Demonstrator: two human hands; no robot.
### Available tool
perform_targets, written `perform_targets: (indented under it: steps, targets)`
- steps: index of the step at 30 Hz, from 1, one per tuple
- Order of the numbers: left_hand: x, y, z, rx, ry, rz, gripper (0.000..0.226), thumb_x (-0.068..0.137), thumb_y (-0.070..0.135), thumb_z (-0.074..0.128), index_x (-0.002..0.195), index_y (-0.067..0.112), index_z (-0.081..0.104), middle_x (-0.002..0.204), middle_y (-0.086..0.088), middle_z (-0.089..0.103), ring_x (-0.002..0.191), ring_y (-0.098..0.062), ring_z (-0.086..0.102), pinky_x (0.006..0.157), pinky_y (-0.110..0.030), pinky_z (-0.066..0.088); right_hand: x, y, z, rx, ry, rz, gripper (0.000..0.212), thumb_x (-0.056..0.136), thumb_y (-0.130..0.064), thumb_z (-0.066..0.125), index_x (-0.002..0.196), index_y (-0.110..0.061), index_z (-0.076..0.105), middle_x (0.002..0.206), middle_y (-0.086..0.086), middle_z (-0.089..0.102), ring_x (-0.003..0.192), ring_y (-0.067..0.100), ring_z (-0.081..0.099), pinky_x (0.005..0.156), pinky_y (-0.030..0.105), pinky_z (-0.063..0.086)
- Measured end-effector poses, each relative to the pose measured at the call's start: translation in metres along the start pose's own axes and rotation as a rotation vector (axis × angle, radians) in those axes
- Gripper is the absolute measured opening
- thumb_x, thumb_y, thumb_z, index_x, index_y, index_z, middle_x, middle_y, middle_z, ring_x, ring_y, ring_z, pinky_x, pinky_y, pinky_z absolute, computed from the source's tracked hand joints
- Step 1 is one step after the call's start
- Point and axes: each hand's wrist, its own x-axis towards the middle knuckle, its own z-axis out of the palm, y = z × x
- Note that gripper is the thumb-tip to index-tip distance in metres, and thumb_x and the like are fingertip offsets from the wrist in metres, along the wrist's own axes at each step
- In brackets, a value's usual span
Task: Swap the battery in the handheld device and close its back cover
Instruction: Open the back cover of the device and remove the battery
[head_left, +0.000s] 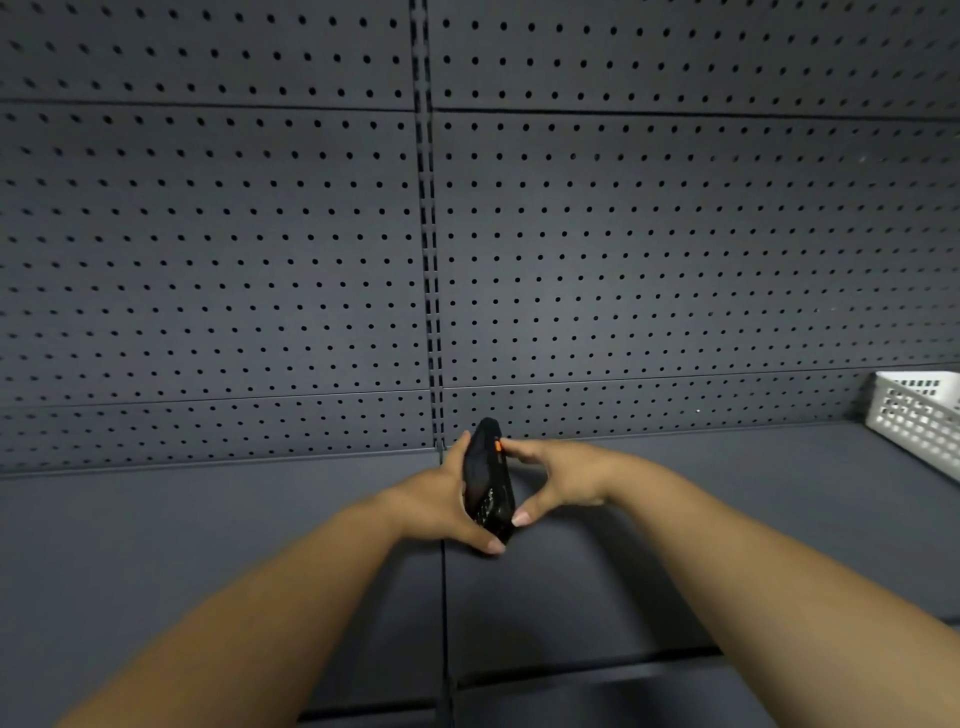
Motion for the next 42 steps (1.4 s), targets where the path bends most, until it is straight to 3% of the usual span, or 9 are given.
perform_targets:
  steps: [5, 9, 14, 19, 30, 34, 37, 40, 42]
  targets:
    - [-0.004, -0.005, -0.005, -0.057, -0.023, 0.025, 0.139, 0.066, 0.02, 0.085, 0.146, 0.019, -0.029, 0.149, -0.006, 0.042, 0.139, -0.017, 0.038, 0.113, -0.025, 0.03, 0.011, -0.009, 0.008, 0.055, -0.018, -0.005, 0.104, 0.07, -0.022, 0.082, 0.151, -0.025, 0.018, 0.157, 0.001, 0.028, 0.145, 0.014, 0.025, 0.12, 0.032, 0.021]
    - [-0.003, -0.014, -0.006, -0.14, -0.038, 0.031, 0.143, 0.063, 0.016, 0.086, 0.143, 0.025, -0.032, 0.152, -0.009, 0.038, 0.139, -0.017, 0.038, 0.117, -0.036, 0.03, 0.013, -0.007, 0.012, 0.14, -0.071, 0.004, 0.096, 0.075, -0.011, 0.078, 0.151, -0.013, 0.02, 0.157, 0.0, 0.025, 0.145, 0.013, 0.023, 0.121, 0.029, 0.016]
    - [-0.005, -0.009, -0.002, -0.251, -0.047, 0.024, 0.136, 0.069, 0.002, 0.081, 0.144, 0.025, -0.031, 0.152, -0.013, 0.036, 0.137, -0.02, 0.042, 0.115, -0.034, 0.033, 0.012, -0.003, 0.017, 0.25, -0.147, 0.059, 0.1, 0.077, -0.004, 0.075, 0.152, -0.013, 0.01, 0.159, 0.006, 0.018, 0.147, 0.017, 0.019, 0.122, 0.036, 0.015]
    - [-0.009, 0.0, 0.005, -0.099, -0.027, 0.036, 0.134, 0.071, 0.017, 0.081, 0.145, 0.02, -0.03, 0.149, -0.004, 0.041, 0.135, -0.017, 0.041, 0.1, -0.018, 0.033, 0.012, -0.01, 0.017, 0.293, -0.159, 0.035, 0.097, 0.081, 0.003, 0.068, 0.153, -0.015, 0.005, 0.159, 0.007, 0.017, 0.147, 0.015, 0.016, 0.121, 0.033, 0.016]
    - [-0.004, -0.005, 0.018, -0.098, -0.003, 0.049, 0.135, 0.07, 0.024, 0.082, 0.143, 0.022, -0.032, 0.153, -0.005, 0.034, 0.139, -0.02, 0.036, 0.105, -0.022, 0.03, -0.001, 0.007, 0.013, 0.3, -0.186, 0.112, 0.083, 0.079, -0.012, 0.074, 0.148, -0.009, 0.027, 0.156, 0.005, 0.028, 0.146, 0.018, 0.023, 0.122, 0.038, 0.016]
    - [-0.005, -0.006, 0.016, -0.059, -0.008, 0.051, 0.133, 0.072, 0.026, 0.08, 0.144, 0.02, -0.031, 0.154, -0.005, 0.034, 0.139, -0.018, 0.036, 0.104, -0.019, 0.03, -0.004, 0.004, 0.017, 0.349, -0.156, 0.131, 0.079, 0.083, 0.0, 0.067, 0.149, -0.007, 0.022, 0.155, 0.01, 0.028, 0.145, 0.02, 0.024, 0.12, 0.032, 0.018]
    - [-0.006, -0.007, 0.017, -0.024, 0.0, 0.058, 0.131, 0.073, 0.025, 0.08, 0.145, 0.015, -0.029, 0.158, -0.007, 0.022, 0.143, -0.018, 0.028, 0.104, -0.016, 0.025, -0.005, 0.003, 0.017, 0.36, -0.141, 0.131, 0.078, 0.083, 0.003, 0.066, 0.148, -0.005, 0.023, 0.155, 0.01, 0.03, 0.145, 0.02, 0.025, 0.118, 0.029, 0.019]
    - [-0.006, -0.008, 0.019, 0.055, 0.024, 0.059, 0.128, 0.071, 0.031, 0.08, 0.148, 0.016, -0.021, 0.161, -0.011, -0.007, 0.148, -0.022, 0.012, 0.118, -0.027, 0.019, -0.006, 0.001, 0.018, 0.366, -0.12, 0.146, 0.082, 0.081, 0.007, 0.067, 0.148, -0.003, 0.021, 0.155, 0.009, 0.03, 0.144, 0.019, 0.028, 0.117, 0.03, 0.022]
    - [-0.006, -0.008, 0.019, 0.084, 0.026, 0.053, 0.123, 0.071, 0.035, 0.08, 0.15, 0.017, -0.013, 0.161, -0.01, -0.01, 0.147, -0.022, 0.016, 0.117, -0.028, 0.02, -0.005, 0.0, 0.019, 0.356, -0.114, 0.153, 0.086, 0.079, 0.009, 0.068, 0.149, -0.002, 0.019, 0.155, 0.009, 0.029, 0.144, 0.019, 0.028, 0.118, 0.031, 0.024]
